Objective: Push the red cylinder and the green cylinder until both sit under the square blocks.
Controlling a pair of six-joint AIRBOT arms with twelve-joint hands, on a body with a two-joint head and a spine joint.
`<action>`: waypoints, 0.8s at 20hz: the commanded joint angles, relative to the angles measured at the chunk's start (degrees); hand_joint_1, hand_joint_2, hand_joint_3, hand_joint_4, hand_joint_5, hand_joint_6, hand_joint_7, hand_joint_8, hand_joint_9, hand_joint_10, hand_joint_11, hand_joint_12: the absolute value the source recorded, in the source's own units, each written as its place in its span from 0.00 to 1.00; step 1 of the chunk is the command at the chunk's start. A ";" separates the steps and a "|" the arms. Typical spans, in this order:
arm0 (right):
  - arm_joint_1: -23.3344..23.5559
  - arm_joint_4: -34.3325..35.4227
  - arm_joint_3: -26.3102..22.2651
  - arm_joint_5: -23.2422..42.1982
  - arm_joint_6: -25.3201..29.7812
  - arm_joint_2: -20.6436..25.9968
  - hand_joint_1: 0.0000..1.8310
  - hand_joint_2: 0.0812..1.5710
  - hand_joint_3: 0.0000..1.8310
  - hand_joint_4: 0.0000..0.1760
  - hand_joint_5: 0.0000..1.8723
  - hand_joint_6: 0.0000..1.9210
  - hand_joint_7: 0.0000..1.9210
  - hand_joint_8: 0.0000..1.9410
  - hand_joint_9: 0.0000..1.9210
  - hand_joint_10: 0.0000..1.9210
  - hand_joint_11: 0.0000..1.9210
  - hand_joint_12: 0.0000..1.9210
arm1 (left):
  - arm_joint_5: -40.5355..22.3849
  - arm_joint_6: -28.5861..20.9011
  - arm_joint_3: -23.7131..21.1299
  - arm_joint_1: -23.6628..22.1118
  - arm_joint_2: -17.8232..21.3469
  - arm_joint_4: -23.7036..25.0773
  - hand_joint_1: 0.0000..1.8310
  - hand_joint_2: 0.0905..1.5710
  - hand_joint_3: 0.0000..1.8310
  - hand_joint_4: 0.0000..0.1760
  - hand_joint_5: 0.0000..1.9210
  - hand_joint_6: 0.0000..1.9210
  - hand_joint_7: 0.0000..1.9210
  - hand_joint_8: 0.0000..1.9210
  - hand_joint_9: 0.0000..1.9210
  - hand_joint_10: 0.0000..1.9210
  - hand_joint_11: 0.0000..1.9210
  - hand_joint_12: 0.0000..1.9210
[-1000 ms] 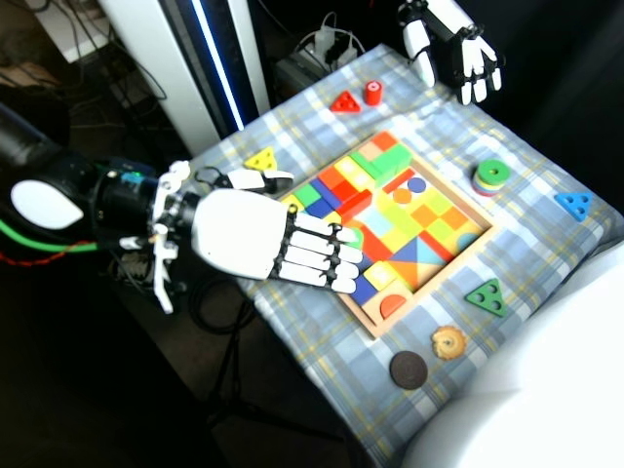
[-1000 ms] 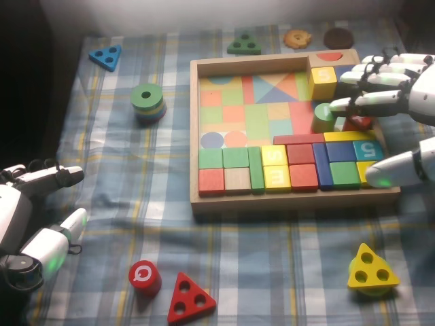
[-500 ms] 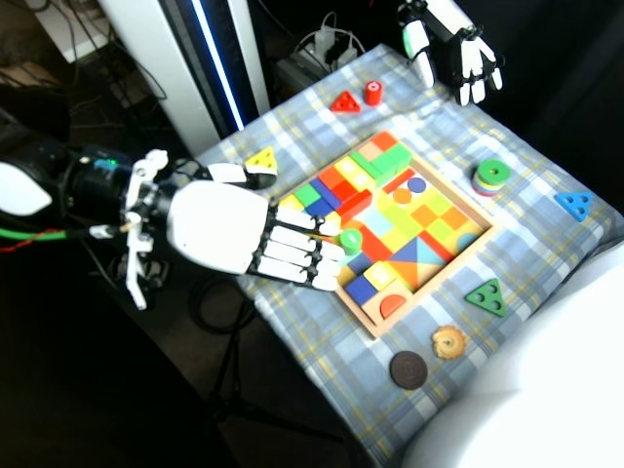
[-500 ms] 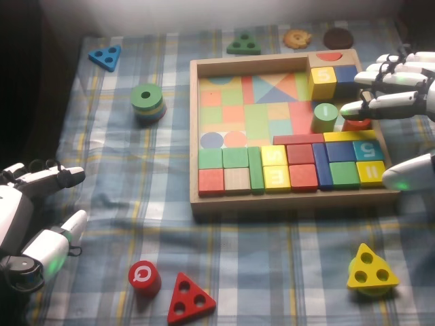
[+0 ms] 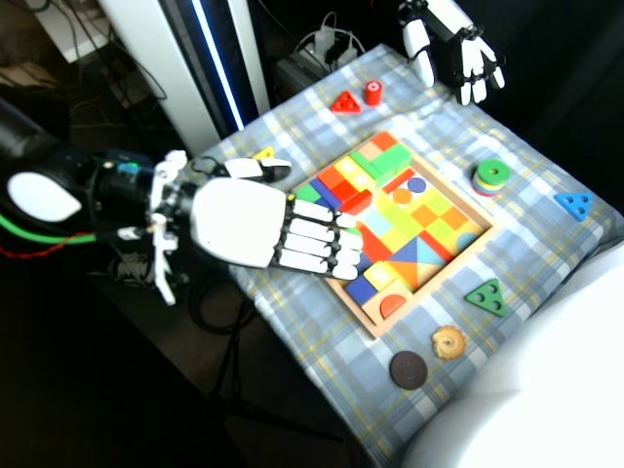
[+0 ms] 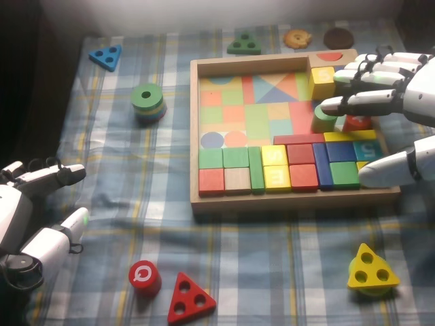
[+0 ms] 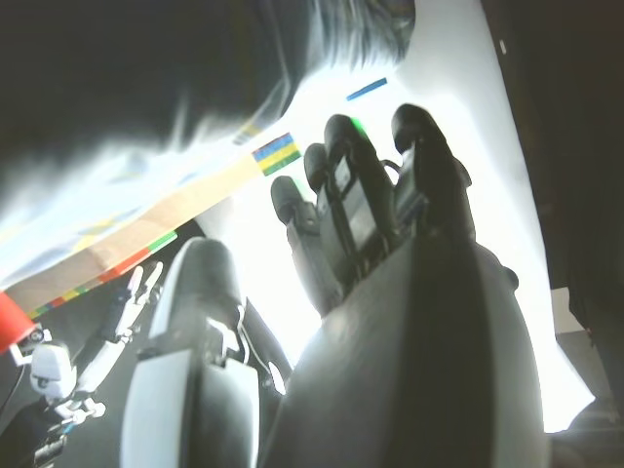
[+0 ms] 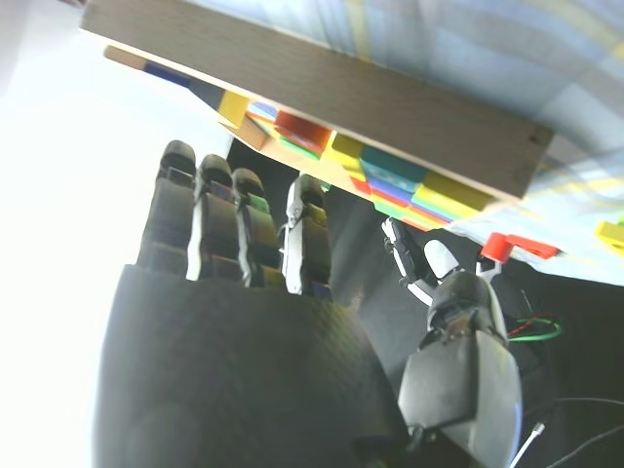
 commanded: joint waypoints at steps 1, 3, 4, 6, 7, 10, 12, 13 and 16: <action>0.47 1.76 0.25 5.37 0.11 -0.17 0.00 0.57 0.00 0.82 0.10 0.00 0.00 0.00 0.00 0.00 0.00 0.00 | -6.41 -0.40 0.28 -0.49 0.29 2.48 0.39 0.86 0.00 0.16 0.32 0.00 0.26 0.00 0.23 0.00 0.00 0.18; 0.47 1.20 0.22 4.56 0.11 -0.07 0.00 0.56 0.00 0.85 0.10 0.00 0.00 0.00 0.00 0.00 0.00 0.00 | -6.41 -0.42 0.23 -0.49 0.29 2.46 0.41 0.86 0.00 0.11 0.33 0.00 0.26 0.00 0.23 0.00 0.00 0.19; 0.47 0.70 0.04 3.94 0.11 0.24 0.00 0.57 0.00 0.82 0.10 0.00 0.00 0.00 0.00 0.00 0.00 0.00 | -6.42 -0.42 0.24 -0.49 0.28 2.45 0.39 0.86 0.00 0.13 0.33 0.00 0.26 0.00 0.23 0.00 0.00 0.18; 0.47 0.25 -0.43 3.37 0.12 0.89 0.00 0.56 0.00 0.90 0.10 0.00 0.00 0.00 0.00 0.00 0.00 0.00 | -6.47 -0.42 0.31 -0.49 0.31 2.45 0.39 0.87 0.00 0.10 0.33 0.00 0.26 0.00 0.23 0.00 0.00 0.19; 0.47 -0.08 -0.67 3.01 0.15 1.23 0.00 0.56 0.00 0.94 0.10 0.00 0.00 0.00 0.00 0.00 0.00 0.00 | -6.48 -0.42 0.32 -0.49 0.33 2.45 0.37 0.87 0.00 0.07 0.34 0.00 0.27 0.00 0.23 0.00 0.00 0.19; 0.47 -1.54 -1.07 2.07 1.13 1.89 0.00 0.57 0.00 0.84 0.11 0.00 0.00 0.00 0.00 0.00 0.00 0.00 | -6.50 -0.42 0.32 -0.49 0.34 2.45 0.36 0.87 0.00 0.06 0.34 0.00 0.27 0.00 0.23 0.00 0.00 0.18; 0.47 -2.30 -1.81 1.67 1.59 2.82 0.00 0.57 0.00 0.87 0.10 0.00 0.00 0.00 0.00 0.00 0.00 0.00 | -6.47 -0.42 0.32 -0.49 0.31 2.44 0.36 0.87 0.00 0.11 0.34 0.00 0.26 0.00 0.23 0.00 0.00 0.18; 0.47 -2.32 -2.22 1.67 1.59 3.24 0.00 0.57 0.00 0.82 0.11 0.00 0.00 0.00 0.00 0.00 0.00 0.00 | -6.47 -0.42 0.30 -0.49 0.31 2.43 0.36 0.87 0.00 0.14 0.33 0.00 0.26 0.00 0.23 0.00 0.00 0.18; 0.51 -2.19 -2.69 2.26 1.59 3.89 0.00 0.56 0.00 0.80 0.12 0.01 0.00 0.00 0.00 0.00 0.00 0.00 | -6.49 -0.43 0.28 -0.49 0.27 2.29 0.39 0.86 0.00 0.19 0.33 0.00 0.25 0.00 0.23 0.00 0.00 0.16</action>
